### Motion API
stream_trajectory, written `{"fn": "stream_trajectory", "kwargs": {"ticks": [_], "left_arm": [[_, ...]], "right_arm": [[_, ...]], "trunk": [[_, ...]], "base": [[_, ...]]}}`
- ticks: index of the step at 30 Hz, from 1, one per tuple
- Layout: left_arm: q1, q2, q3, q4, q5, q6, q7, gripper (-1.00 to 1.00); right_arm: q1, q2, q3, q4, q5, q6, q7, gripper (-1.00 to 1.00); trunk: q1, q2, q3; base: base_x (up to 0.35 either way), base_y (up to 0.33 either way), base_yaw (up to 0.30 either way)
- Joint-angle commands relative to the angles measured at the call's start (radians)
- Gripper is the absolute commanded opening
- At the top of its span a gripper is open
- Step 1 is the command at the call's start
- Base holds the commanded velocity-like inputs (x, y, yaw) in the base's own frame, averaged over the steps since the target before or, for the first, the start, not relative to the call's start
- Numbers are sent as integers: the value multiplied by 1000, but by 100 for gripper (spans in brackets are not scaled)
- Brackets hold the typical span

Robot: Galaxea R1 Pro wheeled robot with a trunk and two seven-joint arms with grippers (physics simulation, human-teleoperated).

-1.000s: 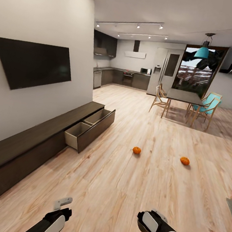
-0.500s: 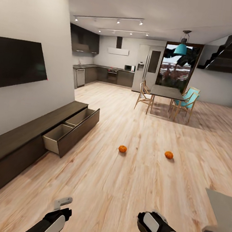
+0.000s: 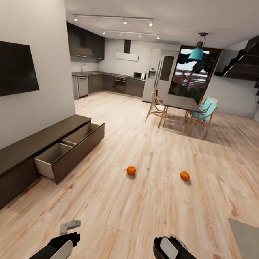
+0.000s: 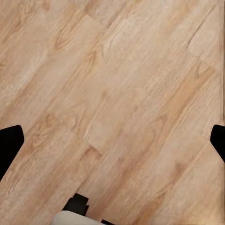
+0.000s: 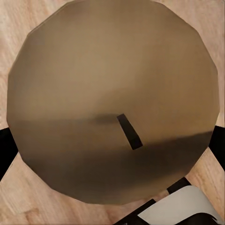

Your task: Place each of the two pumpkins and all three candles from the living room inside a cabinet in the living room (use any cabinet), then make sure every cabinet is closed, and position the cauldron so it is next to a table in the living room.

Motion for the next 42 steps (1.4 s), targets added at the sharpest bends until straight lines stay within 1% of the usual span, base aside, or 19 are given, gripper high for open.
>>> {"fn": "stream_trajectory", "kwargs": {"ticks": [1,7,14,22,23,26,28,33,42], "left_arm": [[-1,2,-6,-2,4,3,8,100],[-1,2,-6,-2,4,3,8,100],[-1,2,-6,-2,4,3,8,100],[-1,1,-7,-2,5,2,8,100],[-1,1,-10,-2,5,2,8,100],[-1,1,-50,-2,3,2,8,100],[-1,2,-63,-2,2,1,8,100],[-1,2,-68,-2,2,1,8,100],[-1,2,-69,-2,2,1,8,100]], "right_arm": [[-1,0,7,-2,0,6,-6,-100],[-1,0,6,-2,0,7,-6,-100],[-1,0,7,-2,1,7,-6,-100],[-1,0,6,-2,0,7,-6,-100],[-1,0,6,-2,1,7,-6,-100],[-1,0,7,-2,1,7,-6,-100],[-1,0,7,-2,1,7,-6,-100],[-1,0,7,-2,1,7,-6,-100],[-1,0,7,-2,1,7,-6,-100]], "trunk": [[1,-1,-1],[1,-1,-1],[1,-1,-1],[1,-1,-1],[1,-1,-1],[1,-1,-1],[1,-1,-1],[1,-1,-1],[1,-1,-1]], "base": [[328,-1,-214],[329,0,-232],[330,0,-34],[329,0,-141],[330,0,-24],[330,0,-8],[330,0,-2],[329,0,-21],[330,0,-206]]}}
